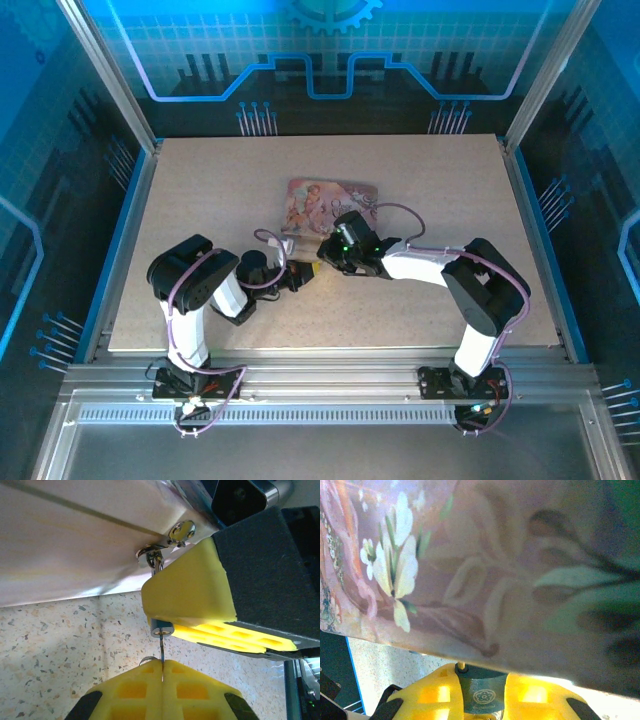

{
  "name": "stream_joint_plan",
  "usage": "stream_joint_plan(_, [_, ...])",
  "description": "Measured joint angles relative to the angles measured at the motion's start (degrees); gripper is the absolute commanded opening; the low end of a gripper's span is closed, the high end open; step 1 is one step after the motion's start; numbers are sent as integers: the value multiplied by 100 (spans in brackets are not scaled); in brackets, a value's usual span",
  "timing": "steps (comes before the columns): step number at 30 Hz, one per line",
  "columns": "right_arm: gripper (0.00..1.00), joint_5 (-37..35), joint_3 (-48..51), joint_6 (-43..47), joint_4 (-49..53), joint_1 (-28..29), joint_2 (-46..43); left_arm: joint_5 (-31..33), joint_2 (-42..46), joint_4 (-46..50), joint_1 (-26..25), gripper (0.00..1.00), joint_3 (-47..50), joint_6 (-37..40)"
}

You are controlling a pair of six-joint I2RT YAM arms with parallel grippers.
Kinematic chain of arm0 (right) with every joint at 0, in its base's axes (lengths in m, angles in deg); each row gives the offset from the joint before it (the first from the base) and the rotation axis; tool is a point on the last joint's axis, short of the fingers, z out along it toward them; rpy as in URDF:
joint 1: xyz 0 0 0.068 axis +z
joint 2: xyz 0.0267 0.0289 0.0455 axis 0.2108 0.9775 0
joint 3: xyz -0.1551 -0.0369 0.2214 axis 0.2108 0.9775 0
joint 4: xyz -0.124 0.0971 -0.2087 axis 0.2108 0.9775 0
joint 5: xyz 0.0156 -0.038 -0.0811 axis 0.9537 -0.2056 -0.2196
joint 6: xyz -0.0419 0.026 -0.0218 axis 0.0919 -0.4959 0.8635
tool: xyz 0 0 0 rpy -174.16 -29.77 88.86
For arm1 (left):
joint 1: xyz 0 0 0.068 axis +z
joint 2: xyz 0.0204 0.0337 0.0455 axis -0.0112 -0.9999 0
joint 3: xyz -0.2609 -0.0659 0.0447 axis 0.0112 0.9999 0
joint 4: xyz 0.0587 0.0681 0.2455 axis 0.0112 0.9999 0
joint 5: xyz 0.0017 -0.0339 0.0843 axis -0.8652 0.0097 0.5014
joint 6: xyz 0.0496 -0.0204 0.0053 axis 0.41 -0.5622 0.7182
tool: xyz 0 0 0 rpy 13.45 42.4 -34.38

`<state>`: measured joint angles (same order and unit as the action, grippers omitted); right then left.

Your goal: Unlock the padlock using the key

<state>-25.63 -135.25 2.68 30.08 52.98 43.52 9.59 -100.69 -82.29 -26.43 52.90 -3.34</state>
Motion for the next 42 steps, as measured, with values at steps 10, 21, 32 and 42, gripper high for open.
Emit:
stream_joint_plan(10, [0, -22, 59, 0, -92, 4, 0, -153, 81, 236, 70, 0, -153, -138])
stream_joint_plan(21, [0, -4, -7, 57, 76, 13, 2, 13, 140, 297, -15, 0, -74, 192])
stream_joint_plan(32, [0, 7, -175, 87, 437, 44, 24, 1047, 142, -33, -498, 0, 181, 1239])
stream_joint_plan(42, [0, 26, -249, 90, 616, 52, 24, 1963, 262, -15, -935, 0, 286, 2120])
